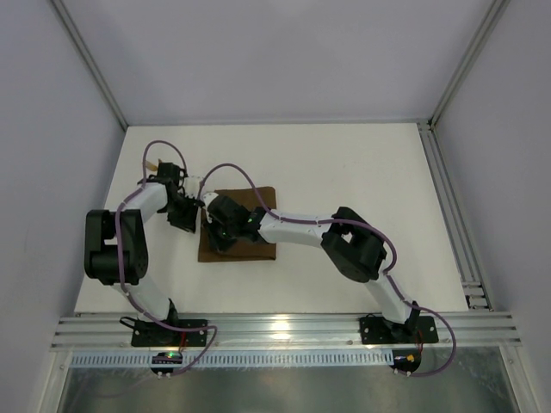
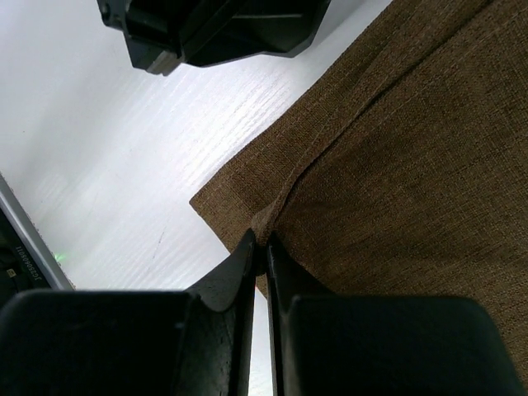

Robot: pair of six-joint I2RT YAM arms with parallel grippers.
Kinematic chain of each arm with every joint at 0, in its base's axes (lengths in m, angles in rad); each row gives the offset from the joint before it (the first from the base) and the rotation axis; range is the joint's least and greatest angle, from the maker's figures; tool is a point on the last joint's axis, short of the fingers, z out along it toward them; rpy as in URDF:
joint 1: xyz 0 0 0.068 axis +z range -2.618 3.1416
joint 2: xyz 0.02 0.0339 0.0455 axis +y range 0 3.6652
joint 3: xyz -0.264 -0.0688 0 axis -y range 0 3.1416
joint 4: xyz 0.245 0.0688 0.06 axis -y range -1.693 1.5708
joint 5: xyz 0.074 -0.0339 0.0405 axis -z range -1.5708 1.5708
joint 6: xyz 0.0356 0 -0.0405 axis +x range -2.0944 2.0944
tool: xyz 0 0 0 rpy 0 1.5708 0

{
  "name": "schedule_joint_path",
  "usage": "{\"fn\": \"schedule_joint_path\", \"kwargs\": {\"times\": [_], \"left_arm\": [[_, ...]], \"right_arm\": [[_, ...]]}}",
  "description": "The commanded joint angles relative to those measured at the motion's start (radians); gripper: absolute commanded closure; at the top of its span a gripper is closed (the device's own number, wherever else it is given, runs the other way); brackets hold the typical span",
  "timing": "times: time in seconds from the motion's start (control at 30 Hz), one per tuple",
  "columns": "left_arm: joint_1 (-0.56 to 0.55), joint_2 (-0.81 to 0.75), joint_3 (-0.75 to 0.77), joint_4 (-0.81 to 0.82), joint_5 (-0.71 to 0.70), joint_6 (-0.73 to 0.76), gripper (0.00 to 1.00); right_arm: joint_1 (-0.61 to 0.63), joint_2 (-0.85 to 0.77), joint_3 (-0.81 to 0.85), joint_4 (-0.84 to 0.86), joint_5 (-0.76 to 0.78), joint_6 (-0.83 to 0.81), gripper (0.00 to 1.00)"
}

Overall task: Fold the napkin into a case and place the utensils inside
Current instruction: Fold the square-folded napkin at the center of the board, then move the square-folded napkin to the center of the board.

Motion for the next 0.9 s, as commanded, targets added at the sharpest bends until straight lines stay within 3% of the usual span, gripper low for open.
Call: {"fn": "schedule_joint_path", "kwargs": {"times": [0.0,0.2,0.23,0.27,0.37,0.4,0.43,0.6,0.77,0.87], "left_arm": [[0.001,0.010,-0.011,-0.003,0.038,-0.017,0.75],[0.002,0.012,-0.010,0.005,0.023,-0.016,0.77],[0.002,0.010,-0.008,0.005,0.020,-0.013,0.76],[0.001,0.007,-0.007,0.003,0.015,-0.011,0.76],[0.002,-0.011,0.000,-0.008,0.003,-0.003,0.73],[0.001,-0.020,0.000,-0.015,0.002,0.001,0.72],[0.002,-0.040,0.001,-0.021,0.002,0.003,0.71],[0.002,-0.114,0.001,-0.073,0.017,0.032,0.62],[0.001,-0.178,-0.014,-0.184,0.049,0.064,0.52],[0.002,-0.206,-0.037,-0.210,0.035,0.079,0.49]], "right_arm": [[0.009,-0.031,0.035,0.047,-0.020,0.020,0.89],[0.015,-0.026,0.015,0.082,-0.049,0.046,0.86],[0.014,-0.023,0.017,0.085,-0.059,0.048,0.80],[0.015,-0.022,0.021,0.085,-0.064,0.049,0.64],[0.015,-0.038,0.023,0.073,-0.073,0.028,0.54],[0.015,-0.051,0.025,0.064,-0.063,0.000,0.40],[0.015,-0.084,0.026,0.053,-0.052,-0.017,0.37],[-0.014,-0.241,-0.040,-0.008,0.062,-0.086,0.34],[-0.257,-0.387,-0.279,0.029,0.023,0.082,0.38],[-0.388,-0.373,-0.342,0.041,-0.052,0.143,0.40]]}}
